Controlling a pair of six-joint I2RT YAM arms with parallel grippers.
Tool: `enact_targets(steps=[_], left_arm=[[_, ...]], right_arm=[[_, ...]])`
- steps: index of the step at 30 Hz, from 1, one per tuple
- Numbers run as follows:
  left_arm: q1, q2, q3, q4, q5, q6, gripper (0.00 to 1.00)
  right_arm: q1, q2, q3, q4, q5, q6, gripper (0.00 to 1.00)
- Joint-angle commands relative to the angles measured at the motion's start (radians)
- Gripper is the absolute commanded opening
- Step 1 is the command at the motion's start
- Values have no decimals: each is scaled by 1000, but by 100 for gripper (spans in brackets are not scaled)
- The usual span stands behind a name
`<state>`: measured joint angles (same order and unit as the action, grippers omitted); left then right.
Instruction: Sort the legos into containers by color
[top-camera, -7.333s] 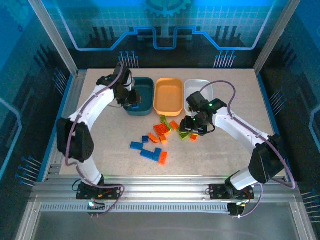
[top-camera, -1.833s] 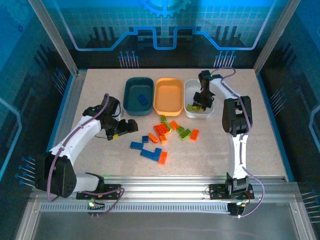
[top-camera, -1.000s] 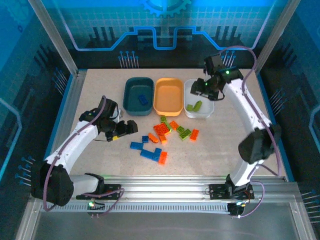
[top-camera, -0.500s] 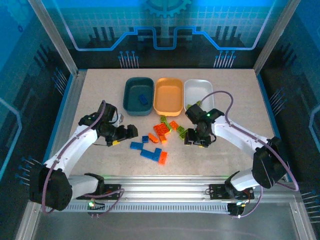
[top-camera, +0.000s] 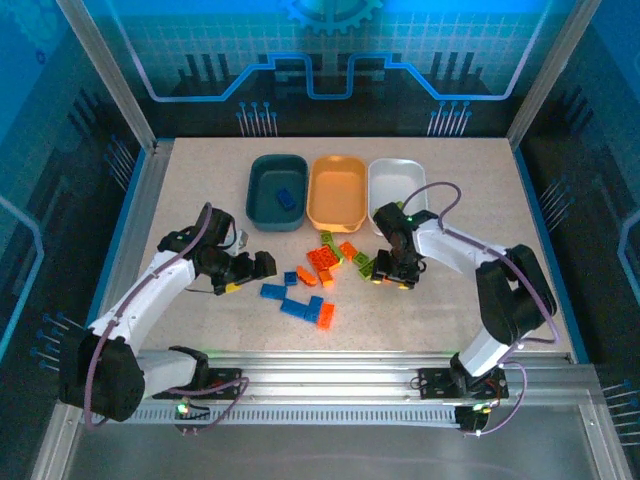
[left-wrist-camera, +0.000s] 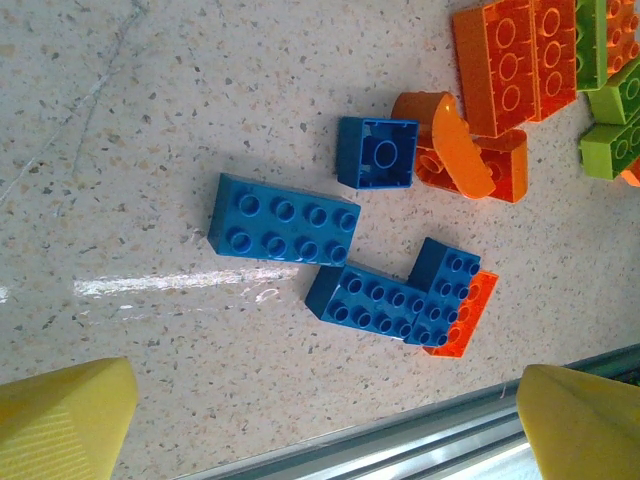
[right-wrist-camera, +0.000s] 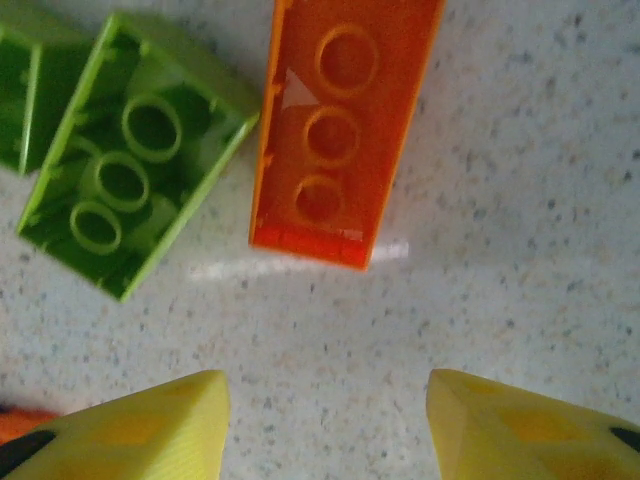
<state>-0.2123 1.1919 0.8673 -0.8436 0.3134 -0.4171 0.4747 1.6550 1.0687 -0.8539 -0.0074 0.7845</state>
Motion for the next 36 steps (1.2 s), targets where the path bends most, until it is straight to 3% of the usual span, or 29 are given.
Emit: enact_targets(steps=[1, 13, 23, 26, 32, 36], left_arm=[[-3, 4, -7, -28, 21, 3, 99], [-3, 21, -2, -31, 6, 9, 99], [-2, 23, -5, -20, 9, 4, 99], [-3, 25, -9, -11, 11, 2, 99], [-2, 34, -13, 3, 18, -2, 99], [-2, 34, -14, 9, 22, -6, 99]], right_arm=[[-25, 52, 47, 10, 5, -37, 55], [-74, 187, 116, 24, 0, -73, 55], [-128, 160, 25, 30, 17, -85, 51], [-129, 130, -6, 25, 28, -93, 47], [-128, 62, -45, 15, 49, -112, 28], [-118, 2, -33, -39, 51, -120, 25]])
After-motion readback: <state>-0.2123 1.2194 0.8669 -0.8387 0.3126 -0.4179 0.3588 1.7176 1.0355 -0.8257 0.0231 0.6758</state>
